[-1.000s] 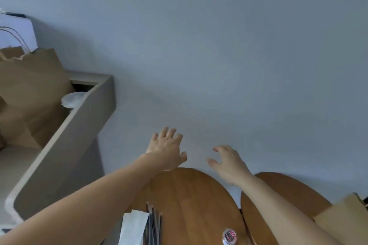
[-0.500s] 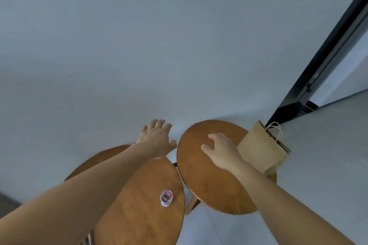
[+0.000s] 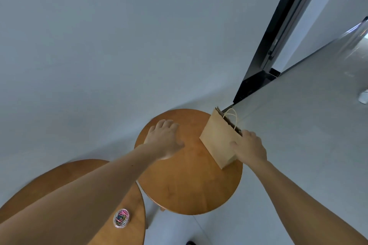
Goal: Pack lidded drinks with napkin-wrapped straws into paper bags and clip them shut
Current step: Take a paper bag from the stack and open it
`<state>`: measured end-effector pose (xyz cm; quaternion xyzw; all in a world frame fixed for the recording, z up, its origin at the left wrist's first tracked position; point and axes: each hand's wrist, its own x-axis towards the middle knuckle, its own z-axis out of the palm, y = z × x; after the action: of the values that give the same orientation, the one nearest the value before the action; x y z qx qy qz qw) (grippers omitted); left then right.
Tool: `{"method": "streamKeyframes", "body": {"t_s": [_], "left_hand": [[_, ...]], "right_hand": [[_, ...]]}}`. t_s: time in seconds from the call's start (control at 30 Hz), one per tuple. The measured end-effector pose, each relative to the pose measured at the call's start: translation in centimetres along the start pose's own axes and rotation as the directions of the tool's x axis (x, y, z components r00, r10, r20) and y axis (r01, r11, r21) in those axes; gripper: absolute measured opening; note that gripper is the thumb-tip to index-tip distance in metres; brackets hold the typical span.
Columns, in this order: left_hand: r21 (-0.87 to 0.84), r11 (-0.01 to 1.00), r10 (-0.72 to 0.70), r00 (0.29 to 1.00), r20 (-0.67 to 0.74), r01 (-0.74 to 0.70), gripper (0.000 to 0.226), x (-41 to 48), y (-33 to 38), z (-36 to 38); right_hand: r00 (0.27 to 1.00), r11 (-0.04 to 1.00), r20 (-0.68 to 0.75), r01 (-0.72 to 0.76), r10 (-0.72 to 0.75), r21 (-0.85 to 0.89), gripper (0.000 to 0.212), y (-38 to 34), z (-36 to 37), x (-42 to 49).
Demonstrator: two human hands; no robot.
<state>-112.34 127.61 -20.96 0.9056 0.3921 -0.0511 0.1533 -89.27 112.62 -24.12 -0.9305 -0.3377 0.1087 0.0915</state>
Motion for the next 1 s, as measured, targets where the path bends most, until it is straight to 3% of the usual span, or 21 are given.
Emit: {"method": "streamKeyframes", "body": {"t_s": [0.17,0.53,0.83,1.0], "left_hand": [[-0.001,0.999,-0.04,0.996,0.073,0.04,0.07,3.7,2.7,2.1],[-0.042,0.987,-0.146,0.979,0.145,0.153,0.068,5.1,1.6,4.9],[-0.153,0.953,-0.26,0.965,0.043,0.263,0.069,-1.3,-5.4,3.0],[-0.263,0.886,-0.403,0.915,-0.027,0.382,0.065,-10.0,-13.4,2.1]], "right_hand": [[0.995,0.997,0.09,-0.037,0.043,-0.074,0.042,4.2,1.7,7.4],[0.981,0.96,0.082,0.189,-0.176,-0.206,0.019,3.1,6.3,10.9],[0.821,0.809,0.002,0.563,-0.571,-0.172,0.022,-11.1,3.5,2.5],[0.713,0.706,0.058,0.701,-0.699,-0.101,0.02,-21.9,4.5,-7.2]]}}
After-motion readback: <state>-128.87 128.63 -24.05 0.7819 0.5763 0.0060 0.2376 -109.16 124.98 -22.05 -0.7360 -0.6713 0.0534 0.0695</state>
